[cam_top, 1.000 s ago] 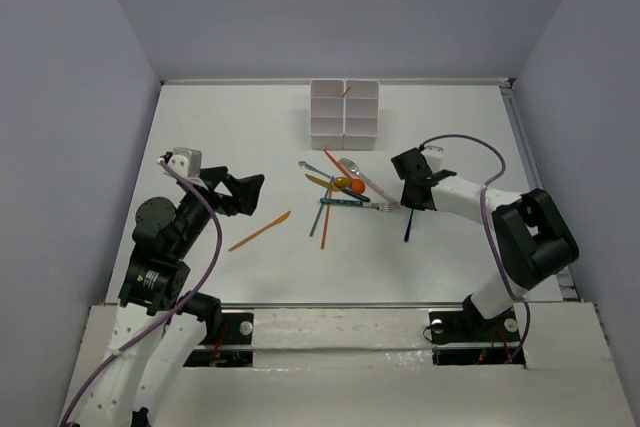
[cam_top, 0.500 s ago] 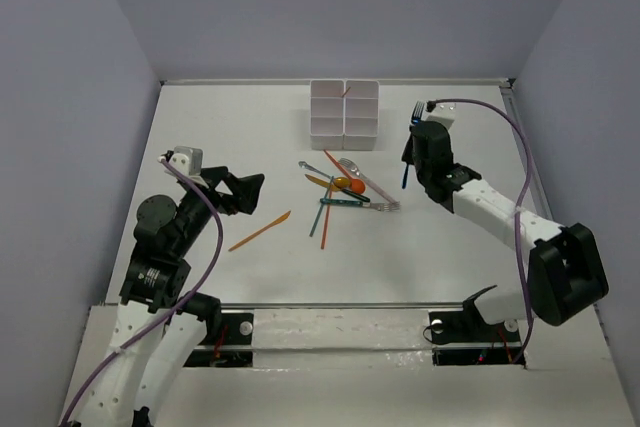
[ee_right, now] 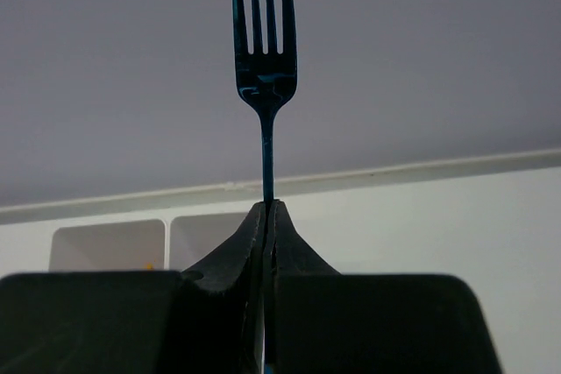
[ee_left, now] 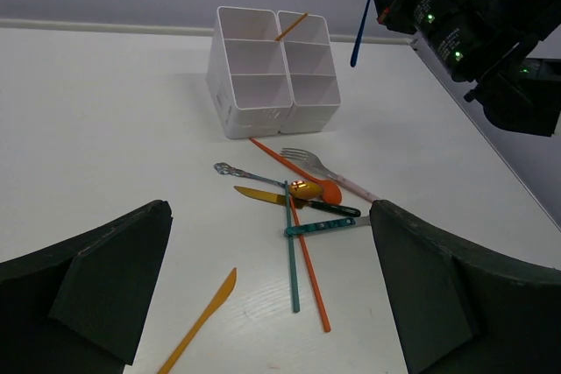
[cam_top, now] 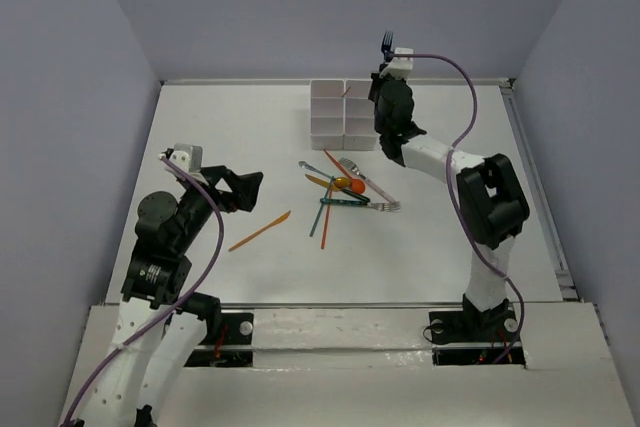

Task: Sort the eating utensils into containers

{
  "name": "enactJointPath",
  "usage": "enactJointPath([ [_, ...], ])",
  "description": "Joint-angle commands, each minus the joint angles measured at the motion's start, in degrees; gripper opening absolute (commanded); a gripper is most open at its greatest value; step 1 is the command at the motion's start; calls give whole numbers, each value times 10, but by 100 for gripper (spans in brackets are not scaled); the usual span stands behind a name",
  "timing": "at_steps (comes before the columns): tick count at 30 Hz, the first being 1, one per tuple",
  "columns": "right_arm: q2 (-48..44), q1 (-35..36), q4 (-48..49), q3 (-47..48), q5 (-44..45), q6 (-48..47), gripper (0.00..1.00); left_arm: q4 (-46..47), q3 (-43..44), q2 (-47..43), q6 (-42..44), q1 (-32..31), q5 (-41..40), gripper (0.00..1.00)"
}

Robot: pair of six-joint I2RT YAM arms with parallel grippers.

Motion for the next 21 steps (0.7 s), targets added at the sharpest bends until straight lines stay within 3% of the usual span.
enactJointPath([
  [1, 65, 4, 101, 94, 5, -44, 0, 27, 2, 8, 6, 11, 9, 99],
  [9, 149, 4, 116, 168, -8, -51, 0, 29, 2, 27, 6, 16, 18, 99],
  [21, 201, 4, 167, 130, -17, -38, 0, 32, 2, 29, 6, 33, 24, 99],
])
